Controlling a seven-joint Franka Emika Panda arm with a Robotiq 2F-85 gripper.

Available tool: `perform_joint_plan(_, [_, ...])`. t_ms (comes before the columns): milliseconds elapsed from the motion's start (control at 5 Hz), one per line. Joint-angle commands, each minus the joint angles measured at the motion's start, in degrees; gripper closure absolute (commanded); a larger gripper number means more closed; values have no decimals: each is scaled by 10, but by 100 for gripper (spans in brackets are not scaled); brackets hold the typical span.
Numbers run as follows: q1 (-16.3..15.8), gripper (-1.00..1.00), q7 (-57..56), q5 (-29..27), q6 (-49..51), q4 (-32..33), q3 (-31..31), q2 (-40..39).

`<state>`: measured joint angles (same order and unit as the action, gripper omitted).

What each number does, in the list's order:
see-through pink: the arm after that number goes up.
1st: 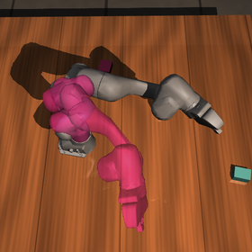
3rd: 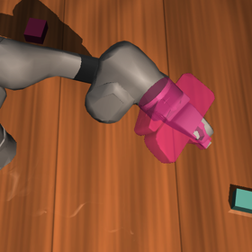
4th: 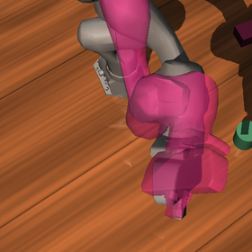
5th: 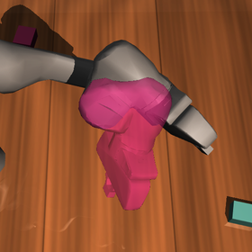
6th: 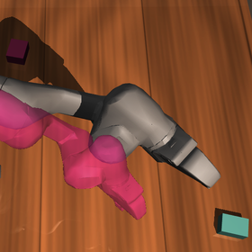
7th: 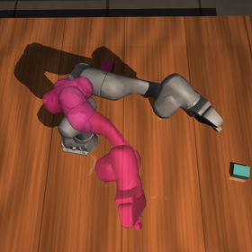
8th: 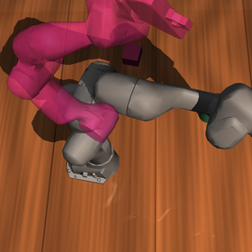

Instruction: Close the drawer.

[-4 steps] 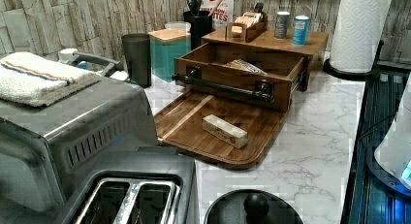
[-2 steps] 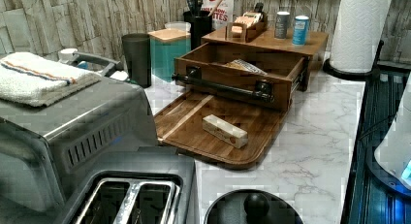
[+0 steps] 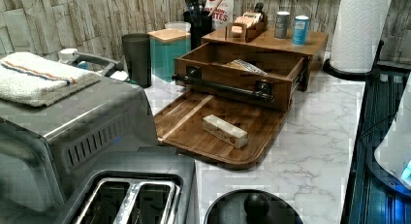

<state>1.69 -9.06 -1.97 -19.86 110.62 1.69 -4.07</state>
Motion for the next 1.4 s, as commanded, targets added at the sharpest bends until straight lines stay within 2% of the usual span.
perform_joint_plan(200, [-59,100,-49,13,-142,126,-51,72])
perform_joint_plan(400, [-55,100,-83,-5,-169,154,-66,84])
perform_joint_plan(600, [-55,100,-146,9,-207,190,-64,96])
perform_joint_plan(800, [-51,100,-207,40,-233,216,-59,96])
perform_joint_plan(1200, [-41,100,-214,98,-238,203,-63,49])
perform_joint_plan(1400, [-36,100,-198,130,-296,219,-58,31])
